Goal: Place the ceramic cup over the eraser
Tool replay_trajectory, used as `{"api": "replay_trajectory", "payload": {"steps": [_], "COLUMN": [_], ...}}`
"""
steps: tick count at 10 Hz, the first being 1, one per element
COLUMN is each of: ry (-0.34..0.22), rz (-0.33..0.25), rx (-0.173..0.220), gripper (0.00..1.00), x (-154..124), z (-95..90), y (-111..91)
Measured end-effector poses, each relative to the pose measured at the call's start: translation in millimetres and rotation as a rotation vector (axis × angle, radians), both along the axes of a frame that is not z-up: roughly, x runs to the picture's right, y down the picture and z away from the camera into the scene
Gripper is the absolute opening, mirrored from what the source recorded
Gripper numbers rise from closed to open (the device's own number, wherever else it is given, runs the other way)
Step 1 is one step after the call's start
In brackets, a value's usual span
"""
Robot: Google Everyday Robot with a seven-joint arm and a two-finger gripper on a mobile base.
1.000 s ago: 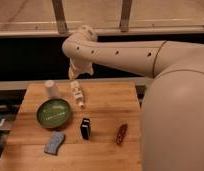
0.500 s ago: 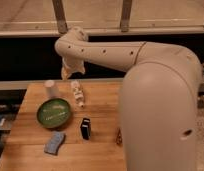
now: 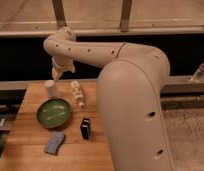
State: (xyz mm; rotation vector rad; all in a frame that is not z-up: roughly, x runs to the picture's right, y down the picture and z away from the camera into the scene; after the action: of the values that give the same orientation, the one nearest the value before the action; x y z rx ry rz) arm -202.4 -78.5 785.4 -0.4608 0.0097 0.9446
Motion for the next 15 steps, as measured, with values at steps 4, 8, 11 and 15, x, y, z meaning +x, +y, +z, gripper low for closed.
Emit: {"api": "replay_trajectory", "payload": {"steps": [4,8,11,15], "ry": [-0.056,-0.064,-0.073,-0.148], "rz": [-0.050,-0.047,-0.041,-0.062], "rx": [-0.012,-0.027,-0.021,0.017], "gripper": [0.64,0.64,0.64,0.64], "x": [-39,-47,-45,-40], "z": [20.4,26.5,24.3,24.5], "y": [-4,-6,-2,8]}}
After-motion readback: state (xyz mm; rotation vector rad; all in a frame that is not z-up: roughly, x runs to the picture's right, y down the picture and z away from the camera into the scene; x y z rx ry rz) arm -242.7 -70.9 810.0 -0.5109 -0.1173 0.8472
